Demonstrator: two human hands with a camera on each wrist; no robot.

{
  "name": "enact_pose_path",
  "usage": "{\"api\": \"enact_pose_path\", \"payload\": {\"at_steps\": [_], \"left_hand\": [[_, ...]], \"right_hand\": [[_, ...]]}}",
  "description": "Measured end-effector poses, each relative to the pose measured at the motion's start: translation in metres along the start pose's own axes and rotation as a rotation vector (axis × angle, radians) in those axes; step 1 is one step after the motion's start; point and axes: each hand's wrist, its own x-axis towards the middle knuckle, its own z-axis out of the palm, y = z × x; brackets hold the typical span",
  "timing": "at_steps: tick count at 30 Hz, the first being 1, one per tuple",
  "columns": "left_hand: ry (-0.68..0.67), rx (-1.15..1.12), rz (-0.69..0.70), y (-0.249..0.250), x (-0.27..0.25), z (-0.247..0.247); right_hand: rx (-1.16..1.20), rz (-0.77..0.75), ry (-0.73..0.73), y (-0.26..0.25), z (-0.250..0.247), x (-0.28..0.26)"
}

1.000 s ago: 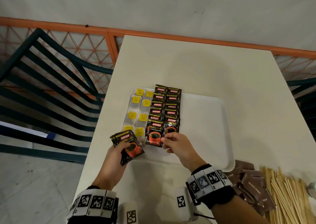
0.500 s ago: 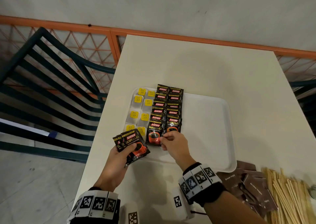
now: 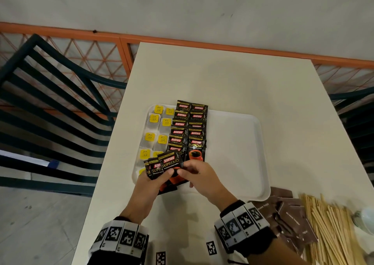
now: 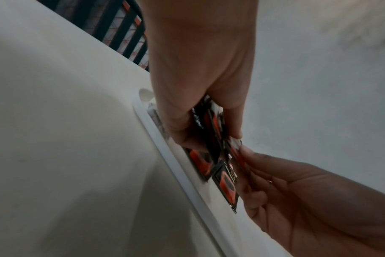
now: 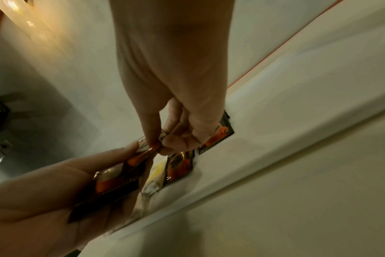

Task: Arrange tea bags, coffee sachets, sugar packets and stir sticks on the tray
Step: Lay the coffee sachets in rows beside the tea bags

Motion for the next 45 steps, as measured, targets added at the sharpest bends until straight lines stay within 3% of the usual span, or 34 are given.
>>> {"api": "enact_pose_path", "payload": {"at_steps": [4, 12, 19, 31, 34, 36, 39, 45], "left_hand": [[0.024, -0.052, -0.058, -0.004, 0.004, 0.006], [0.107, -0.146, -0.14, -0.009, 0.009, -0.001], [0.102, -0.154, -0.142, -0.009, 0.008, -0.003], [0.045, -0.028, -0.068, -0.008, 0.002, 0.002], [0.031, 0.002, -0.044, -0.007, 0.002, 0.004], [0.024, 0.013, -0.038, -0.007, 0.002, 0.006], [0.002, 0.019, -0.034, -0.006, 0.002, 0.008], [-0.012, -0.001, -0.11, -0.003, 0.006, 0.012]], "right_hand": [[0.053, 0.043, 0.074, 0.004, -0.012, 0.0], [0.45, 0.185, 0.255, 0.015, -0.031, 0.001], [0.025, 0.171, 0.41, 0.021, -0.025, 0.007], [-0.215, 0.055, 0.508, 0.023, -0.016, 0.007], [-0.26, -0.031, 0.448, 0.017, -0.014, 0.003], [-0.268, -0.086, 0.3, 0.01, -0.012, -0.001], [-0.153, -0.043, 0.071, 0.005, -0.008, -0.006], [-0.046, 0.048, 0.06, 0.008, -0.013, -0.007]]}}
